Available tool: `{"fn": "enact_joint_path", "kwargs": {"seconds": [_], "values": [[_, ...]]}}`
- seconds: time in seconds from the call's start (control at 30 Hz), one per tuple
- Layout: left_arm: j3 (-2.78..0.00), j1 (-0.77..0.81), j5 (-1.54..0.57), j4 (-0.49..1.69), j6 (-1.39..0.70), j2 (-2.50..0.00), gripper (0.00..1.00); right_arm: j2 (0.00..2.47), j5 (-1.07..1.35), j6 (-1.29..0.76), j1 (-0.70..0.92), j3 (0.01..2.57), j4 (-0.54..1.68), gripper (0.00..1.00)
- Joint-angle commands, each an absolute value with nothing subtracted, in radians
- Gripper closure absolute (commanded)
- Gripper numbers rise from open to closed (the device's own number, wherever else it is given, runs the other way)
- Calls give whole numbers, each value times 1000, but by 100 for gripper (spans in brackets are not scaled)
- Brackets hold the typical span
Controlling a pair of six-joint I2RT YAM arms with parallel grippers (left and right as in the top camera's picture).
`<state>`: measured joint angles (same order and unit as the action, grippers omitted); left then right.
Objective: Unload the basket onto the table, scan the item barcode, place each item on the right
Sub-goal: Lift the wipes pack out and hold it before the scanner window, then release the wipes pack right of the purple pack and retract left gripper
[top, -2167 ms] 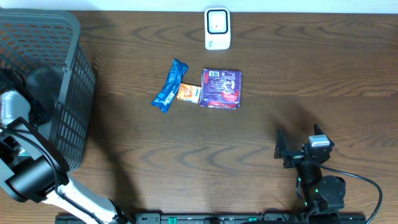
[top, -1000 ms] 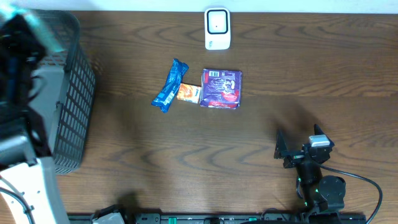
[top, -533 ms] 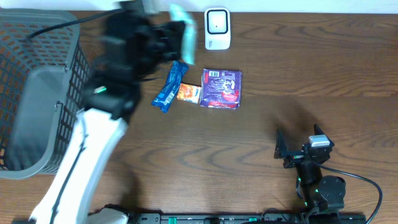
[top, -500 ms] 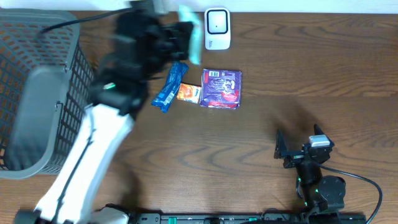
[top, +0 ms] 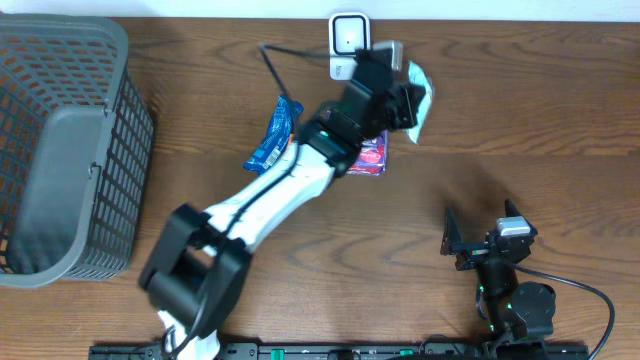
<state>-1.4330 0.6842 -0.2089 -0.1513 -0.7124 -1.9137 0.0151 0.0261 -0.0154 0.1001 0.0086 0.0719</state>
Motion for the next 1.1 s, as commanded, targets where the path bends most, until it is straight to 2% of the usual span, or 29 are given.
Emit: {"fn": "enact_joint_path", "kwargs": {"seconds": [0.0, 0.1, 0.13, 0.2, 0.23, 0.6, 0.8, 0.97, 1.07], "values": [[-1444, 712, -71, -163, -852, -1966, 92, 13, 20, -29, 91, 6, 75, 1], [-1444, 725, -25, -163, -851, -1998, 92, 13, 20, -29, 91, 6, 75, 1], [-1444, 725, -17, -163, -852, -2005, 88, 13, 20, -29, 91, 6, 75, 1], [-1444, 725, -12, -162, -851, -2013, 58, 13, 20, -29, 91, 6, 75, 1], [-1444, 723, -8, -162, -851, -2013, 54, 13, 20, -29, 91, 6, 75, 1], [-1444, 682, -18, -148, -837, -1980, 54, 13, 20, -29, 91, 6, 75, 1], [-1444, 620, -17, -36, -674, -1855, 51, 13, 20, -29, 91, 6, 75, 1], [-1444, 523, -17, 254, -489, -1702, 41, 13, 20, -29, 91, 6, 75, 1], [-1444, 449, -13, 522, -427, -1605, 25, 13, 20, -29, 91, 6, 75, 1]]}}
